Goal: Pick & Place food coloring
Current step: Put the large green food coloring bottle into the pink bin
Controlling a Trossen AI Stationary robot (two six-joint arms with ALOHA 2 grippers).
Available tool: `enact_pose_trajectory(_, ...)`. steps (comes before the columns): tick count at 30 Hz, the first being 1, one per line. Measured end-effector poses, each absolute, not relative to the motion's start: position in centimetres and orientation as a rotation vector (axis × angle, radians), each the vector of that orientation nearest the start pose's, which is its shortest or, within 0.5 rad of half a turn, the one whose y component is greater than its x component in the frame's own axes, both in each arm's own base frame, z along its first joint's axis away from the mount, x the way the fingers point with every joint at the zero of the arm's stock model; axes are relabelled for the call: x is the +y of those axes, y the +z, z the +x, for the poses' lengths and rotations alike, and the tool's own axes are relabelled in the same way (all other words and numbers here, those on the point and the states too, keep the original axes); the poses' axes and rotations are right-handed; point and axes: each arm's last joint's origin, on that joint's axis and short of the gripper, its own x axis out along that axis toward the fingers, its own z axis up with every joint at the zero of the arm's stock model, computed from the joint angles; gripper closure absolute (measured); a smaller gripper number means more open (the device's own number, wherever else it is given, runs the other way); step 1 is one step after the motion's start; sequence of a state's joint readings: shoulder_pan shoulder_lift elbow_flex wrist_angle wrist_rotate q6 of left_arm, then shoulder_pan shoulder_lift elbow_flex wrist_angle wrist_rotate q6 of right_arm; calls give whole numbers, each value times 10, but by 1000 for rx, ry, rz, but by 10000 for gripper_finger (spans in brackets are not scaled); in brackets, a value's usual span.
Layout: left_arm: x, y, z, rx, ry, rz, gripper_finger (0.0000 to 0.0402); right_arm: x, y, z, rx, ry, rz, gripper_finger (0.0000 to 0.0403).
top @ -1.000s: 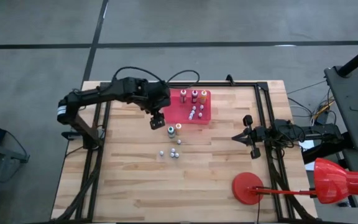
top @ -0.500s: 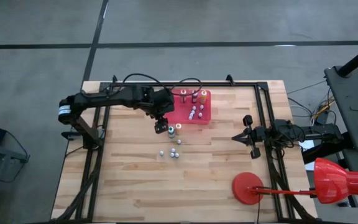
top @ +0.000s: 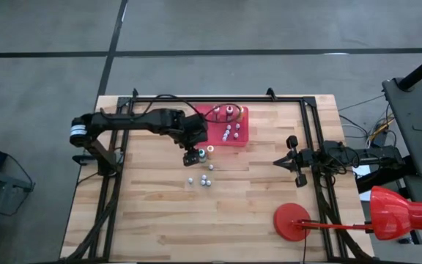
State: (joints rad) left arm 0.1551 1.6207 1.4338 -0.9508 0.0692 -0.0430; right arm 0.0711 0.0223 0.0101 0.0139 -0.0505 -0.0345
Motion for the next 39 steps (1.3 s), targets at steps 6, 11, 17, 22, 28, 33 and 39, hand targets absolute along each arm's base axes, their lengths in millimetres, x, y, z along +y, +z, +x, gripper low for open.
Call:
enact_pose_trajectory(6, 49, 285, 327, 1154, 85, -144, 174, 8, 167, 98, -4, 122, -34, 394)
enact_pose_trajectory(11, 50, 279, 331, 1166, 69, -123, 174, 8, 167, 98, -4, 121, -34, 394)
enact_pose_trajectory(17, 51, 268, 338, 1199, 62, -112, 174, 8, 167, 98, -4, 122, -34, 394)
enact_pose_trajectory(22, 52, 261, 343, 1212, 68, -110, 174, 8, 167, 98, -4, 121, -34, 394)
enact_pose_trajectory(28, 53, 251, 349, 1222, 70, -112, 174, 8, 167, 98, -4, 122, -34, 394)
enact_pose_trajectory(33, 55, 244, 354, 1230, 72, -113, 174, 9, 167, 98, -4, 122, -34, 394)
enact_pose_trajectory(39, 57, 238, 357, 1243, 75, -117, 175, 8, 167, 98, -4, 122, -34, 394)
